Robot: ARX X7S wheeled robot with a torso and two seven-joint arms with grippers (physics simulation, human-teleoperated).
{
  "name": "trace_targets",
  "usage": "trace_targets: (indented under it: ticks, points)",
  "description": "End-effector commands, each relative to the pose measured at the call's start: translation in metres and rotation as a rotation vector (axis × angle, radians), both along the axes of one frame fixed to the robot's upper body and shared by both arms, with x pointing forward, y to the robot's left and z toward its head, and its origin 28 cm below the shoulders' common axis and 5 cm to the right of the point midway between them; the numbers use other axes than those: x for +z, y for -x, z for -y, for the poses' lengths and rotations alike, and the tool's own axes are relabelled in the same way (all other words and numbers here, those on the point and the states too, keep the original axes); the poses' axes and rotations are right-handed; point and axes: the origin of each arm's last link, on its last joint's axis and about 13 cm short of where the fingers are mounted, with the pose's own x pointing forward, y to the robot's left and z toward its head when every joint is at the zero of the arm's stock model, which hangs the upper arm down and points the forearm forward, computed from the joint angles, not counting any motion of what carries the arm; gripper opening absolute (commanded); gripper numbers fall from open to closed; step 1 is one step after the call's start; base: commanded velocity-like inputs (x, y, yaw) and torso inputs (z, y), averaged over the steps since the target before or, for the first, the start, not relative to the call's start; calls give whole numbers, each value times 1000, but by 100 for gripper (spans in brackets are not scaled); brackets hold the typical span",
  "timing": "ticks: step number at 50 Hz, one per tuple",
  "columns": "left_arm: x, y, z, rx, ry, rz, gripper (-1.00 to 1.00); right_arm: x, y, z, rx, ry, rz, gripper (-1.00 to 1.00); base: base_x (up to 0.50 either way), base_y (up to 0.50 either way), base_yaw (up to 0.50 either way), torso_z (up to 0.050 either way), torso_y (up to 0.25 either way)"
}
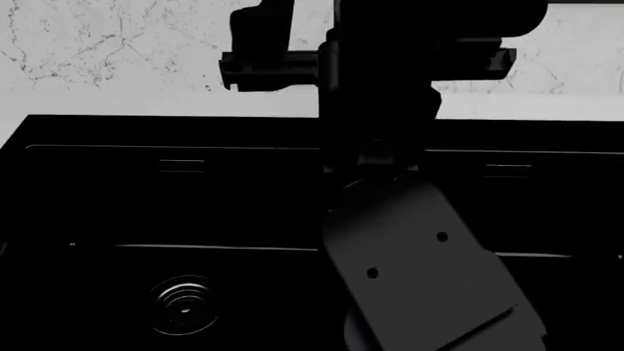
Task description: Turn the sink spout to the right.
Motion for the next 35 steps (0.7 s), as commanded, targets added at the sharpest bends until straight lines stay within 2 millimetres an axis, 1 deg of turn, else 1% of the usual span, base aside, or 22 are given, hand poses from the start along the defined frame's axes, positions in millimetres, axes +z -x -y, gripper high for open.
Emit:
trace_targets:
  ticks: [1, 9, 28, 35]
  points:
    - [2, 1, 0, -18, -7, 26, 100, 2, -12, 4, -17, 13, 9, 100, 0, 0, 0, 0, 0]
    - [1, 1, 0, -18, -5, 26, 100, 2, -18, 2, -21, 34, 1, 100, 0, 0, 0, 0, 0]
    - [2, 1, 0, -18, -4, 26, 100, 4, -17, 1, -23, 52, 3, 100, 0, 0, 0, 0, 0]
    - [2, 1, 0, -22, -4, 26, 100, 6, -22, 2, -27, 52, 15, 100, 0, 0, 0, 0, 0]
